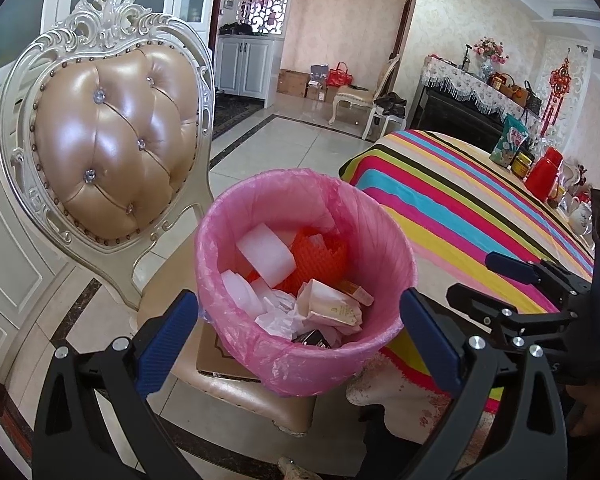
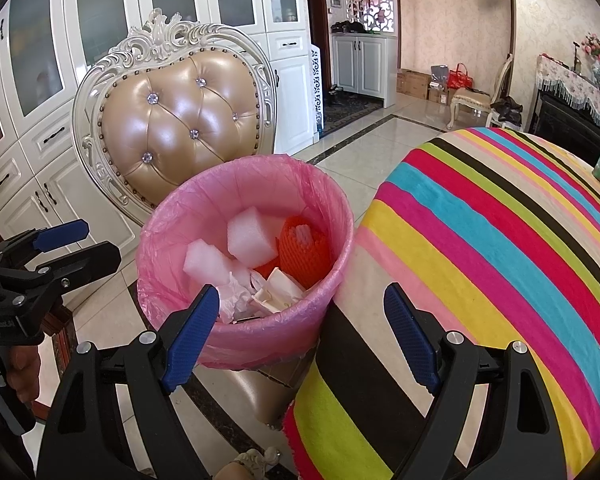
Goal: Collect trash
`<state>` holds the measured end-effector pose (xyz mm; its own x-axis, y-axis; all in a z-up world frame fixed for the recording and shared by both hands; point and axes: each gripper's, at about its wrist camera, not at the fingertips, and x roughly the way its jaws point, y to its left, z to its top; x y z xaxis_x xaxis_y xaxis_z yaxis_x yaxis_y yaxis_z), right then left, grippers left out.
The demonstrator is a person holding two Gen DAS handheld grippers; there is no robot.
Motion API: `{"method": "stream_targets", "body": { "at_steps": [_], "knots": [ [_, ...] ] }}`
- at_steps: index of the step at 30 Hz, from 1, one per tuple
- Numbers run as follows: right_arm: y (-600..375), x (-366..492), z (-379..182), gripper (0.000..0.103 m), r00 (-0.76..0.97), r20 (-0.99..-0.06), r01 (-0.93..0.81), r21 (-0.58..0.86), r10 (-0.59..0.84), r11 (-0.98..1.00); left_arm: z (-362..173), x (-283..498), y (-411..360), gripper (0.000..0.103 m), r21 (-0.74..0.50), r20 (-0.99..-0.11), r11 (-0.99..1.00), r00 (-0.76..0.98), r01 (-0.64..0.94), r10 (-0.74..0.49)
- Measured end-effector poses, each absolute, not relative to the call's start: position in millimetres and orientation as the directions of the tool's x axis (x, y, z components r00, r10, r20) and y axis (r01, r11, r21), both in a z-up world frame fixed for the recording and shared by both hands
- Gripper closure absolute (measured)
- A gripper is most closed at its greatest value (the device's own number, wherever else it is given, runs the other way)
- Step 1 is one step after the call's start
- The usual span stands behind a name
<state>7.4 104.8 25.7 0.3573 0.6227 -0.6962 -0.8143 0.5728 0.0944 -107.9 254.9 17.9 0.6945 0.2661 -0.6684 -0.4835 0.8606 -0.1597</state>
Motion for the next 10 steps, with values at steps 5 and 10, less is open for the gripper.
{"method": "stream_targets", "body": {
  "at_steps": [5, 10],
  "knots": [
    [104.5, 7.5, 23.9, 0.023, 0.359, -0.696, -0.812, 0.095, 0.622, 0.576, 17.2, -106.7, 255.9, 0.005, -0.164, -0.676, 0.855, 0.687, -0.492, 0.266],
    [100.1, 8.4, 23.7, 0.023, 0.363, -0.696, -0.808, 0.096, 0.62, 0.581, 17.5, -104.2, 253.4, 0.005, -0.145, -0.683, 0.852, 0.674, -0.503, 0.281]
  ]
}}
